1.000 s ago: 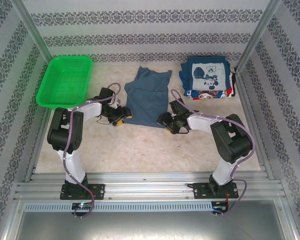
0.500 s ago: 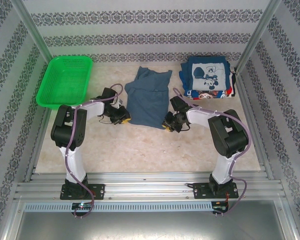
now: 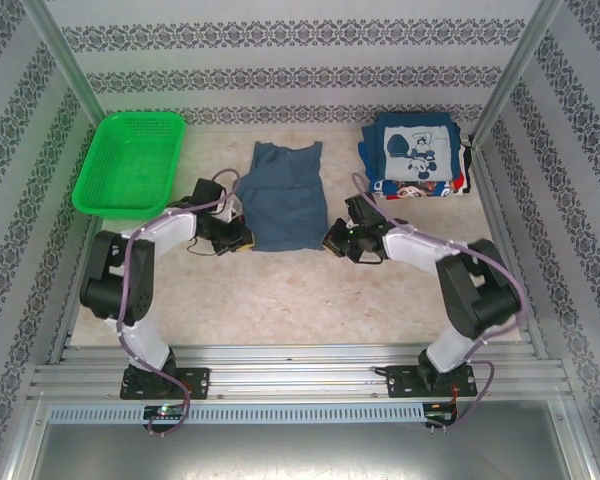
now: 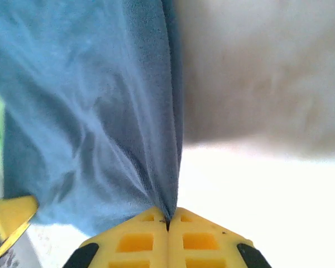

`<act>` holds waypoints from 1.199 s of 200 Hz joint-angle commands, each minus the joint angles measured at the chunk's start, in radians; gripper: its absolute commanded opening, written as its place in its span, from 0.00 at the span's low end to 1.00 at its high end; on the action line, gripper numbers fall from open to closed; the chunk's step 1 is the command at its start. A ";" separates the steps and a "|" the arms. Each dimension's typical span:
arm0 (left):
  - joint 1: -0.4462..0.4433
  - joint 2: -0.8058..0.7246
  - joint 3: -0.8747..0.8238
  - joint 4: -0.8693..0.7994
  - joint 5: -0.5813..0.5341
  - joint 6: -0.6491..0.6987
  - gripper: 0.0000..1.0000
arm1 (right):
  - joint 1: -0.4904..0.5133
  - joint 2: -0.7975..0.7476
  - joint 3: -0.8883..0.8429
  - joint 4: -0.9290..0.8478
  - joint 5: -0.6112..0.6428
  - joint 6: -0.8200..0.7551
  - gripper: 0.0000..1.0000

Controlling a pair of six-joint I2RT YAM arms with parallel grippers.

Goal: Fold and stack the t-shirts

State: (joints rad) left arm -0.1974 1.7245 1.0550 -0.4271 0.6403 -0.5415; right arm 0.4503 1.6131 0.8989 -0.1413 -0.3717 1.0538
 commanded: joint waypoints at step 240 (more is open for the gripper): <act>0.078 0.195 0.632 -0.305 0.139 -0.014 0.00 | -0.157 0.062 0.532 -0.576 -0.137 -0.226 0.00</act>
State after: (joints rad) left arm -0.1402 1.8469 1.5929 -0.6987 0.7612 -0.6060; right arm 0.3206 1.5990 1.3636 -0.6643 -0.4927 0.9146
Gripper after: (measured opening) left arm 0.050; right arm 0.065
